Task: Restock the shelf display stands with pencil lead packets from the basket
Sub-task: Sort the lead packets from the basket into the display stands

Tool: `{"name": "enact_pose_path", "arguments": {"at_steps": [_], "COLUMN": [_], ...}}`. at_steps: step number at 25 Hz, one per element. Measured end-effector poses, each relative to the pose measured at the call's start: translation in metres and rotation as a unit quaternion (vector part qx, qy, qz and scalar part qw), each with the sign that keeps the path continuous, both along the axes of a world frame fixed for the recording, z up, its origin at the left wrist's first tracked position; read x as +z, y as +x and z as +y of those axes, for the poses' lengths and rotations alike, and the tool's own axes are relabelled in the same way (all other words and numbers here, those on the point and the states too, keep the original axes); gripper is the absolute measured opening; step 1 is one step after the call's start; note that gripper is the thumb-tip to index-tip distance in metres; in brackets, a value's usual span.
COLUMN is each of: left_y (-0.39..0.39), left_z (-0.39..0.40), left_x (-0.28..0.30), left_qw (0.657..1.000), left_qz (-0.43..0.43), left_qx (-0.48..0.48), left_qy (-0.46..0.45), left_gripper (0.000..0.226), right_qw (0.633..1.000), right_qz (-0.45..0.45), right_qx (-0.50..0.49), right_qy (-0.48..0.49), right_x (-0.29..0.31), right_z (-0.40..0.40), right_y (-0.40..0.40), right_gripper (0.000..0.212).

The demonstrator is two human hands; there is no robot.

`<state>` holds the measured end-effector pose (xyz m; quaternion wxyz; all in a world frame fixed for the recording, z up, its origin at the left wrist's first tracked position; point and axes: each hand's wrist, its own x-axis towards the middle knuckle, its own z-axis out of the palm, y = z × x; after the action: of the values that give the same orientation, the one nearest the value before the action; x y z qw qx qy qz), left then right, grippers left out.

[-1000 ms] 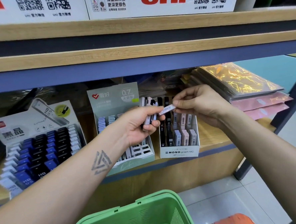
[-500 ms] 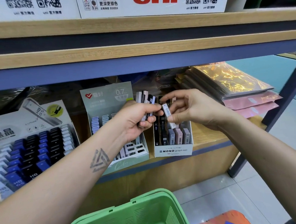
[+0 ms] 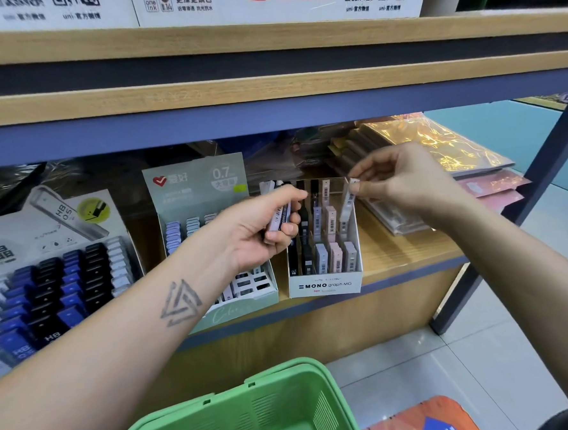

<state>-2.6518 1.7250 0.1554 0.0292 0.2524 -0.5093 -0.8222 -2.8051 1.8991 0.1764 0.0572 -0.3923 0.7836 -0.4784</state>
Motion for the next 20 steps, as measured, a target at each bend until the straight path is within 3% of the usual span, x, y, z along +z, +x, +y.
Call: {"name": "enact_pose_path", "arguments": {"at_steps": [6,13,20], "left_y": [0.004,0.005,0.004], "left_z": [0.003,0.005,0.003], "left_x": [0.003,0.001,-0.004], "left_qw": [0.998,0.996,0.997], "left_qz": [0.004,-0.004,-0.001], "left_qx": [-0.029,-0.056,-0.07], "left_qy": [0.051,0.076,0.045], "left_gripper": [0.013,0.017,0.014], "right_qw": [0.977,0.962,0.953], "right_qz": [0.176,0.222,0.245], "right_qx": [-0.075,-0.081,-0.063], "right_qy": [0.096,0.135,0.164], "right_x": [-0.024,-0.039,-0.045], "right_z": [-0.008,-0.016,-0.019], "right_y": [-0.003,-0.002,-0.002], "right_gripper": [0.015,0.012,0.008]}}
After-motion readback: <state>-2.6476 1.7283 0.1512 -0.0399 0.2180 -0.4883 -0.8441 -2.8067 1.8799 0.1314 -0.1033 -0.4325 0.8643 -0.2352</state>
